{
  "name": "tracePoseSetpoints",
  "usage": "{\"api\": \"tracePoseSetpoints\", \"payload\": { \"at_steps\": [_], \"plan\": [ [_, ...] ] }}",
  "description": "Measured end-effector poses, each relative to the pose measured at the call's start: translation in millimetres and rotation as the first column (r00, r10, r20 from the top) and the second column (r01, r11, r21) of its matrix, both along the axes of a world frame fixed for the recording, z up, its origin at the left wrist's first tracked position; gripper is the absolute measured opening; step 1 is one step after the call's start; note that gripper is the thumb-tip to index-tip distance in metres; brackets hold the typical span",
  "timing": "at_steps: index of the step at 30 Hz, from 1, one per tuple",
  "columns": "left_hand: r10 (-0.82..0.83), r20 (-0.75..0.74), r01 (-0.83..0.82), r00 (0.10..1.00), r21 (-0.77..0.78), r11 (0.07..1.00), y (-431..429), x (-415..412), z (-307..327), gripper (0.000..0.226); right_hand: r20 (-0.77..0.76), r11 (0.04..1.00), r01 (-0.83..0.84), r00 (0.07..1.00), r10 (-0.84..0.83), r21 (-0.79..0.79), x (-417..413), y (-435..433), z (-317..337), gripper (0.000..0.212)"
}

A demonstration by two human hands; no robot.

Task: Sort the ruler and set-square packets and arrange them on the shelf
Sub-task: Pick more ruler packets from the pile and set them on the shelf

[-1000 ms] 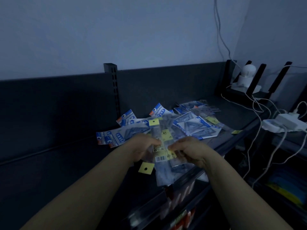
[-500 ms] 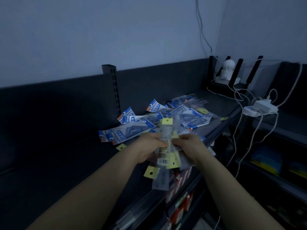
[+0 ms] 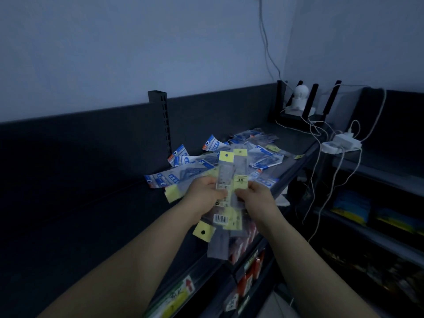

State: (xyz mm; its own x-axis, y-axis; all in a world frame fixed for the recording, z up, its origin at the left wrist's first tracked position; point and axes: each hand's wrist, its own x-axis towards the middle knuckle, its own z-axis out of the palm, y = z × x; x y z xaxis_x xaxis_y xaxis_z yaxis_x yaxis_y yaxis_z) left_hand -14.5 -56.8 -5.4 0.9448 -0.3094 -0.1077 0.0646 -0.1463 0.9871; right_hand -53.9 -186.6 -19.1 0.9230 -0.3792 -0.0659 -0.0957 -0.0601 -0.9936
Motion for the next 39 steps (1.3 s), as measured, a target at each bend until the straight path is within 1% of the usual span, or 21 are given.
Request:
{"api": "tracePoseSetpoints", "payload": {
  "at_steps": [2, 3, 8, 9, 11, 13, 15, 18, 21, 23, 30, 35, 39],
  "plan": [
    [0.021, 0.017, -0.022, 1.000, 0.038, 0.999, 13, -3, -4, 0.039, -0.013, 0.999, -0.035, 0.999, 0.035, 0.022, -3, 12, -4, 0.011],
    [0.036, 0.018, -0.037, 0.999, 0.047, 0.998, 19, -4, -6, 0.043, -0.023, 0.998, -0.049, 0.999, 0.050, 0.029, -3, 17, -6, 0.011],
    [0.155, -0.001, -0.155, 0.988, 0.045, 0.987, 54, -12, -8, 0.041, -0.039, 0.990, -0.142, 0.989, 0.142, 0.005, -1, 47, -5, 0.009],
    [0.180, -0.007, -0.180, 0.984, 0.040, 0.983, 62, -14, -7, 0.039, -0.029, 0.986, -0.165, 0.986, 0.165, -0.002, 1, 52, -5, 0.013],
    [0.235, -0.021, -0.234, 0.972, 0.039, 0.972, 77, -15, -6, 0.041, -0.013, 0.975, -0.221, 0.975, 0.221, -0.007, 5, 64, -1, 0.021],
    [0.298, -0.028, -0.295, 0.954, 0.068, 0.953, 91, -17, -4, 0.043, -0.010, 0.958, -0.285, 0.958, 0.285, -0.002, 10, 77, 0, 0.017],
    [0.375, -0.026, -0.370, 0.927, 0.112, 0.922, 107, -22, -2, 0.039, -0.019, 0.934, -0.358, 0.934, 0.358, 0.009, 12, 92, 3, 0.011],
    [0.466, -0.012, -0.460, 0.885, 0.144, 0.876, 132, -36, -2, 0.023, -0.033, 0.894, -0.446, 0.894, 0.447, 0.034, 14, 119, 5, 0.014],
    [0.550, -0.009, -0.543, 0.835, 0.148, 0.826, 161, -57, -2, 0.013, -0.038, 0.834, -0.551, 0.834, 0.551, 0.014, 10, 152, 3, 0.014],
    [0.610, -0.009, -0.602, 0.792, 0.148, 0.785, 183, -75, -3, 0.015, -0.042, 0.783, -0.622, 0.782, 0.622, 0.001, 4, 176, 0, 0.013],
    [0.783, -0.014, -0.776, 0.621, 0.124, 0.618, 270, -159, -8, 0.022, -0.047, 0.609, -0.792, 0.608, 0.793, 0.044, -49, 276, -2, 0.015],
    [0.863, -0.032, -0.857, 0.505, 0.104, 0.505, 338, -221, -3, 0.035, -0.039, 0.513, -0.856, 0.512, 0.858, 0.060, -99, 351, 6, 0.016],
    [0.903, -0.008, -0.898, 0.430, 0.104, 0.428, 404, -281, 5, 0.035, -0.016, 0.446, -0.892, 0.446, 0.895, 0.079, -149, 423, 13, 0.016]
  ]
}}
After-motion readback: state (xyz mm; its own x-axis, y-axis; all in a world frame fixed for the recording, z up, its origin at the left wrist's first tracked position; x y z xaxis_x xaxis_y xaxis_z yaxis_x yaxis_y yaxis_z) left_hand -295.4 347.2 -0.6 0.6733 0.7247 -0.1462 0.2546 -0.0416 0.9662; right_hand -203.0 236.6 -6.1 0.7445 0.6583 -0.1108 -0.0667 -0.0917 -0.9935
